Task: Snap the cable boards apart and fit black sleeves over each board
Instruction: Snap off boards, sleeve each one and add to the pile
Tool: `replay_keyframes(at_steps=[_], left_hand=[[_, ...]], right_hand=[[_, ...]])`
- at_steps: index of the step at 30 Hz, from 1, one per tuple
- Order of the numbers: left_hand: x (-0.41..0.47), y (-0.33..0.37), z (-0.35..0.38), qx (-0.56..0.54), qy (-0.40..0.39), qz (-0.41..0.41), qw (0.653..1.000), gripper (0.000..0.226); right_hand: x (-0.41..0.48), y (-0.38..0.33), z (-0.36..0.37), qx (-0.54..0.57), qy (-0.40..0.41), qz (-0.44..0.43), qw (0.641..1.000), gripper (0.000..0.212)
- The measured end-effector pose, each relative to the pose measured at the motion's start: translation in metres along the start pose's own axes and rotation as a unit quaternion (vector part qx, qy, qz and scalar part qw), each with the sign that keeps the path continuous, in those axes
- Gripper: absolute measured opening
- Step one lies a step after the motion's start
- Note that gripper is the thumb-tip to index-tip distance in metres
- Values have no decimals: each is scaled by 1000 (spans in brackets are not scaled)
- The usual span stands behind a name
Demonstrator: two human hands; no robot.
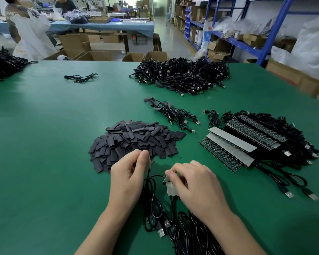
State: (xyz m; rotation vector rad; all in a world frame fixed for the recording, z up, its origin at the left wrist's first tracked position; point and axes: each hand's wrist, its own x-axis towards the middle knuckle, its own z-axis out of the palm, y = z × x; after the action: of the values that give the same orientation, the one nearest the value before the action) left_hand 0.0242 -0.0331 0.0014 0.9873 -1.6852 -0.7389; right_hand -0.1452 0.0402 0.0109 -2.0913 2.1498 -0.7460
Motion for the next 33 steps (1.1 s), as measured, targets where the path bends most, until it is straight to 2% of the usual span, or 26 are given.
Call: replay_keyframes(at_steps=[2, 5, 10, 15, 22, 25, 27, 29, 31, 33], left_hand=[[0, -1, 2, 33, 2, 19, 999, 34], [0, -1, 2, 47, 3, 29, 998, 31], [-3, 8, 5, -40, -36, 33, 998, 23], [-7, 12, 12, -79, -72, 34, 994, 22], [-5, 11, 7, -45, -93, 32, 994, 35], [0, 6, 1, -51, -39, -12, 998, 39], [5, -3, -4, -13, 10, -61, 998, 44], [10, -15, -9, 71, 26, -88, 993, 49], [12, -26, -11, 145, 24, -88, 985, 39], [13, -30, -11, 185, 8, -63, 981, 14]], right_hand=[[1, 3, 0, 7, -6, 7, 1000, 46], [1, 2, 0, 75, 19, 9, 997, 35], [1, -2, 1, 129, 39, -19, 991, 48], [1, -2, 6, 267, -11, -16, 963, 46], [4, -2, 1, 379, 17, 35, 925, 18], [3, -2, -3, 409, 16, 32, 912, 14], [2, -1, -7, 438, 14, 30, 898, 15], [1, -2, -11, 464, 17, 23, 885, 19], [1, -4, -11, 481, 31, 4, 876, 22], [1, -4, -11, 478, 58, -24, 876, 22]])
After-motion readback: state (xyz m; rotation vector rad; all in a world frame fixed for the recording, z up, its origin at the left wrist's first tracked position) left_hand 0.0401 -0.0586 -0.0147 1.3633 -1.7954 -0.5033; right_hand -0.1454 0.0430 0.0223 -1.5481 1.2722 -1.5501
